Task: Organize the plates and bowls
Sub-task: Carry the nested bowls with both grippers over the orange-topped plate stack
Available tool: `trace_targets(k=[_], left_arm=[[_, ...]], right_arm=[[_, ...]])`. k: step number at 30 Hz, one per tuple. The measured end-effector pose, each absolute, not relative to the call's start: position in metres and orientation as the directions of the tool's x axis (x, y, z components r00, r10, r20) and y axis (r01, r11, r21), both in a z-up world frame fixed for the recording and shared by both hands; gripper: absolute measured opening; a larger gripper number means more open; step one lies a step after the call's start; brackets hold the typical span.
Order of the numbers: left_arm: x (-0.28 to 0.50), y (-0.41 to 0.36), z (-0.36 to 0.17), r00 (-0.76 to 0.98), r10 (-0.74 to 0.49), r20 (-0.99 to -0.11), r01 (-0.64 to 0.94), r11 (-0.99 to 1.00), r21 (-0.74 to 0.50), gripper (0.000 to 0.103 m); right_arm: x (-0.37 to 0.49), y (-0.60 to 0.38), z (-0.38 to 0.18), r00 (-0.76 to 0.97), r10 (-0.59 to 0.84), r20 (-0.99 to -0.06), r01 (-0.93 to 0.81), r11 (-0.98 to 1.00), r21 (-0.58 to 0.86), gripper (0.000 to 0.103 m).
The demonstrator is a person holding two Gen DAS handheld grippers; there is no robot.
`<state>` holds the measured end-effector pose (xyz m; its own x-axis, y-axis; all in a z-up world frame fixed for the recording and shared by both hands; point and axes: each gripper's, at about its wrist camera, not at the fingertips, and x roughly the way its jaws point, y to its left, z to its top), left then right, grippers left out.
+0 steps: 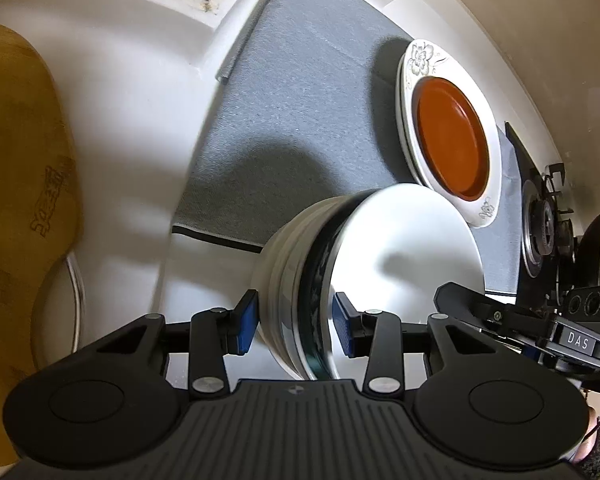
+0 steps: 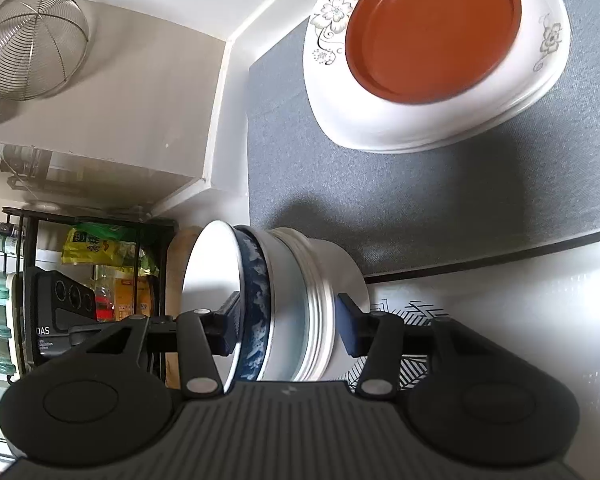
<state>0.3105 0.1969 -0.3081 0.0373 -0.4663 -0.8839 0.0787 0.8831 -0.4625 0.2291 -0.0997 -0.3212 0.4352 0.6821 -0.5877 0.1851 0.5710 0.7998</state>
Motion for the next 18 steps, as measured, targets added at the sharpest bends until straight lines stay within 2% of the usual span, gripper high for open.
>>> trace_targets(k=[18], left_arm=[[0.319, 0.174, -0.291, 0.049, -0.441, -0.896, 0.137, 0.892, -0.431, 0.042]], right_arm=[[0.223, -0.119, -0.313, 0.478, 0.659, -0.580, 0.222, 0.549, 0.806, 0.054]])
